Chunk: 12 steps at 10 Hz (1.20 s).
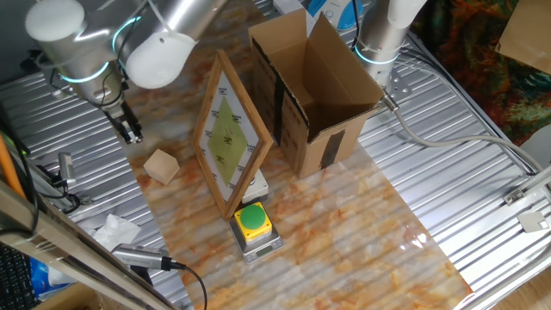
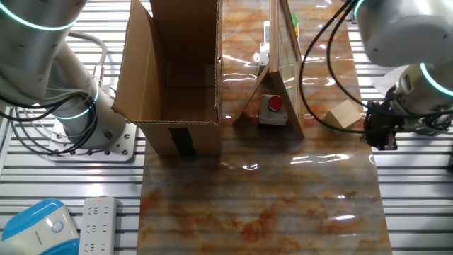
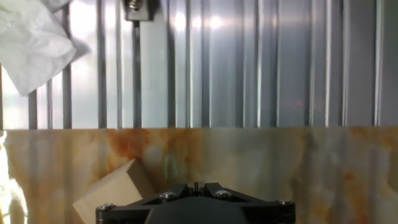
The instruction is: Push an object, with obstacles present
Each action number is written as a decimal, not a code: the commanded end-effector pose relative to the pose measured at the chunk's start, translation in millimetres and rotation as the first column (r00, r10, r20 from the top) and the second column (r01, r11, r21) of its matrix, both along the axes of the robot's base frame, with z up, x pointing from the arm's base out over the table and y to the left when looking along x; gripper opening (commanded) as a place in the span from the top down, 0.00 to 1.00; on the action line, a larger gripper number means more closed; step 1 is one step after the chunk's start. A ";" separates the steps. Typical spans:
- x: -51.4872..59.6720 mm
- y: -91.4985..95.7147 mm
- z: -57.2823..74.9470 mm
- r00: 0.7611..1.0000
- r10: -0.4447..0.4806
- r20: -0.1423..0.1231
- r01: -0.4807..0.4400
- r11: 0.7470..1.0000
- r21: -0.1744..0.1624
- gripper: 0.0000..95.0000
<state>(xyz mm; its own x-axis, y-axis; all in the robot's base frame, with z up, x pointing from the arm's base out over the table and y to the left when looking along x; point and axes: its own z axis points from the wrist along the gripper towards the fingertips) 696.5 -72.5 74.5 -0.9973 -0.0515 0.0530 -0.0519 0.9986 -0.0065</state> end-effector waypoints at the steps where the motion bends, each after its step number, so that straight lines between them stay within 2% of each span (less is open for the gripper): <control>1: 0.2 0.6 -1.1 1.000 0.014 0.012 -0.014 1.000 0.000 1.00; 5: 4.9 4.4 -3.4 1.000 0.010 0.030 -0.010 1.000 0.021 1.00; 9: 9.1 7.8 -5.9 1.000 -0.003 0.031 0.002 0.999 0.052 1.00; 12: 11.1 9.0 -11.5 1.000 -0.008 0.026 0.006 0.998 0.060 1.00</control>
<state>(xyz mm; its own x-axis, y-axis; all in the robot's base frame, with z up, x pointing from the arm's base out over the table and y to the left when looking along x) 707.7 -63.6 62.1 -0.9988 -0.0447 0.0215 -0.0435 0.9977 0.0516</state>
